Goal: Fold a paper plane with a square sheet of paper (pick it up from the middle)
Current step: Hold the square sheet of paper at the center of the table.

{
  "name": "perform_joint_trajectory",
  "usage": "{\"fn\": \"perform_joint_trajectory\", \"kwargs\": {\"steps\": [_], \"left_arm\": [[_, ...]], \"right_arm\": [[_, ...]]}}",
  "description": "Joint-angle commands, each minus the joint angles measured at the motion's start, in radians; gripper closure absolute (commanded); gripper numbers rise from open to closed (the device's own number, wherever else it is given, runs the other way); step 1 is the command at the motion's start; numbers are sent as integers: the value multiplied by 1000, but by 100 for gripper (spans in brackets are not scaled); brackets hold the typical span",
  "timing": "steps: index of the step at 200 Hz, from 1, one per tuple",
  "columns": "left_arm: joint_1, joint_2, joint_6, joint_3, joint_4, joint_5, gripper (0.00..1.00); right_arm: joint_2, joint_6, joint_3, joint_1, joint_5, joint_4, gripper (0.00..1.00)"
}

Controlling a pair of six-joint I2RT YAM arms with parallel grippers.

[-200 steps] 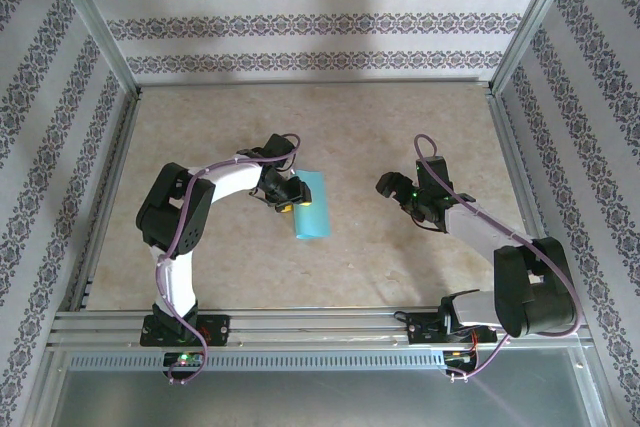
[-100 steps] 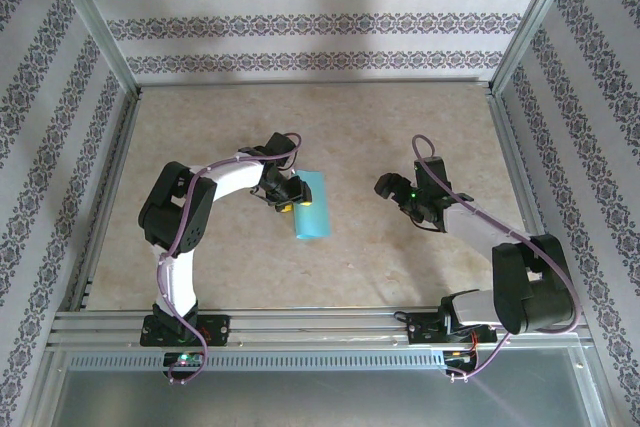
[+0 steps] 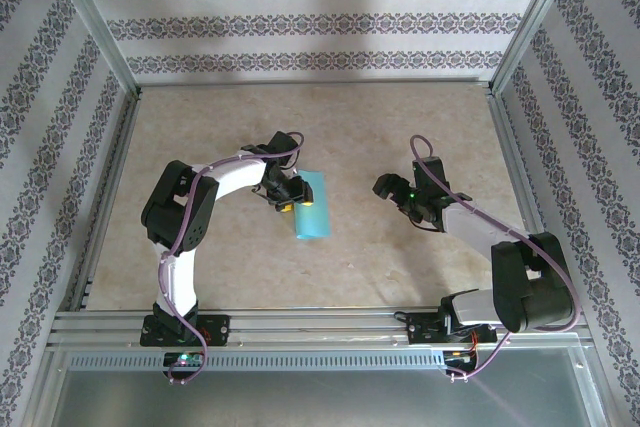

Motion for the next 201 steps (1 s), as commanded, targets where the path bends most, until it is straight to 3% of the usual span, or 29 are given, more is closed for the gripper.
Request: {"fn": "perform_joint_trajectory", "kwargs": {"steps": [1,30,65,145,201], "left_arm": [[-39,164,35,-71,2,-108,52],[-40,166,35,-71,0,-115,52],[-39,172,35,-73,-2,-123,52],[-40,181,21,-84,6,-132,52],[-40,184,19,-89,8,-135,52]], "right_arm": [[10,1,29,12,-9,10,10],[15,-16,43,28,-29,9,11],[88,-62,124,99,-151,11,16],[388,-33,316,270,-307,24,69],[487,-28,384,304,-333,18,89]]}}
